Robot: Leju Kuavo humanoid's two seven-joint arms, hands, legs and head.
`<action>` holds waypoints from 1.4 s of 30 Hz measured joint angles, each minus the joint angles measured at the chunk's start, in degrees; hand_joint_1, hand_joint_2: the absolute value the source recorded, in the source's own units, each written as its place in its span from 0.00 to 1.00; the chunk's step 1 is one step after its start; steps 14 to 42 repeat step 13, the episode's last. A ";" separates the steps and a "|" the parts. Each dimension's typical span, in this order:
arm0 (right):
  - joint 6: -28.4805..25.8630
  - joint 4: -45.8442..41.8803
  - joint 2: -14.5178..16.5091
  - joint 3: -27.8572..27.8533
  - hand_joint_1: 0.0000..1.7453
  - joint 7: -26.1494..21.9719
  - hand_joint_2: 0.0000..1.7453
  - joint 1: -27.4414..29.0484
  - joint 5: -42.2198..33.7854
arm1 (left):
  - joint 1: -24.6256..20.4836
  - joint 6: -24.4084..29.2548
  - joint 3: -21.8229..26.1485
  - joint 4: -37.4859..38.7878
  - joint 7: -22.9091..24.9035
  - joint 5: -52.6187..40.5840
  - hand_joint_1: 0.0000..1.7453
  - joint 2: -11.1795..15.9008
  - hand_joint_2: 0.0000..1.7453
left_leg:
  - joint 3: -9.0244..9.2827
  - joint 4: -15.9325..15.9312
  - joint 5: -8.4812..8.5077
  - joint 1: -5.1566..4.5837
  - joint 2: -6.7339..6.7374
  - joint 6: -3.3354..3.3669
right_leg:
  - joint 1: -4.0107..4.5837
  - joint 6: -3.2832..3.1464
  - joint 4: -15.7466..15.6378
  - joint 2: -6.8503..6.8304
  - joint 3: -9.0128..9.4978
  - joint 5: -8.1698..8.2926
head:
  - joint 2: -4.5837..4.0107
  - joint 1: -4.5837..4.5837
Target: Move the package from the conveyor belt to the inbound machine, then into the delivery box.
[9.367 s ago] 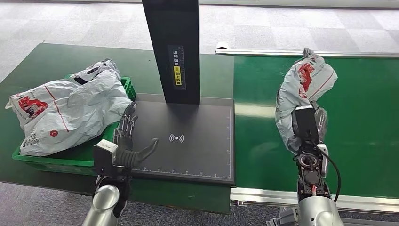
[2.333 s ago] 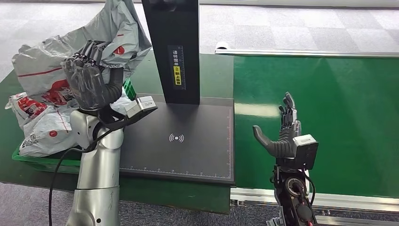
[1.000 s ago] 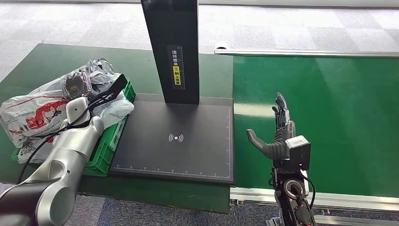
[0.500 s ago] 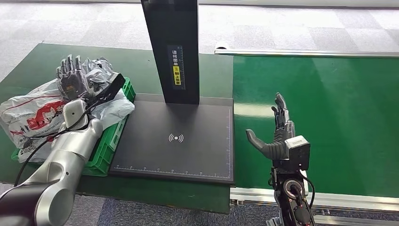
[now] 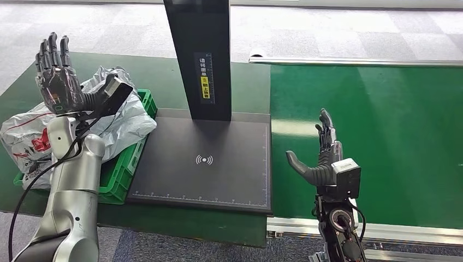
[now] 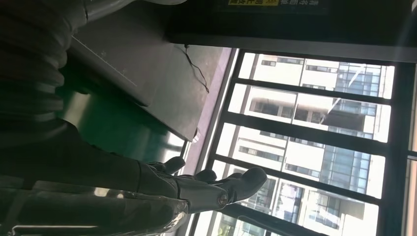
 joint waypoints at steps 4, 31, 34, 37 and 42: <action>-0.18 -0.02 -0.27 0.00 0.00 -0.30 1.00 0.55 -0.31 | 0.77 0.00 4.22 -5.45 -9.04 3.32 0.00 -2.62 0.50 | -0.01 0.00 0.00 0.00 0.00 0.00 | 0.00 0.00 0.00 0.00 -0.01 0.00 | 0.00 0.00; -1.05 -1.02 -0.93 -0.04 0.00 -1.45 1.00 1.94 -0.85 | 2.74 0.00 8.14 -13.57 -23.47 31.15 0.00 -8.29 1.00 | -0.02 0.00 -0.01 -0.01 -0.03 0.00 | -0.01 0.00 -0.01 -0.02 0.01 0.00 | 0.00 0.00; -1.05 -1.02 -0.93 -0.04 0.00 -1.45 1.00 1.94 -0.85 | 2.74 0.00 8.14 -13.57 -23.47 31.15 0.00 -8.29 1.00 | -0.02 0.00 -0.01 -0.01 -0.03 0.00 | -0.01 0.00 -0.01 -0.02 0.01 0.00 | 0.00 0.00; -1.05 -1.02 -0.93 -0.04 0.00 -1.45 1.00 1.94 -0.85 | 2.74 0.00 8.14 -13.57 -23.47 31.15 0.00 -8.29 1.00 | -0.02 0.00 -0.01 -0.01 -0.03 0.00 | -0.01 0.00 -0.01 -0.02 0.01 0.00 | 0.00 0.00; -1.05 -1.02 -0.93 -0.04 0.00 -1.45 1.00 1.94 -0.85 | 2.74 0.00 8.14 -13.57 -23.47 31.15 0.00 -8.29 1.00 | -0.02 0.00 -0.01 -0.01 -0.03 0.00 | -0.01 0.00 -0.01 -0.02 0.01 0.00 | 0.00 0.00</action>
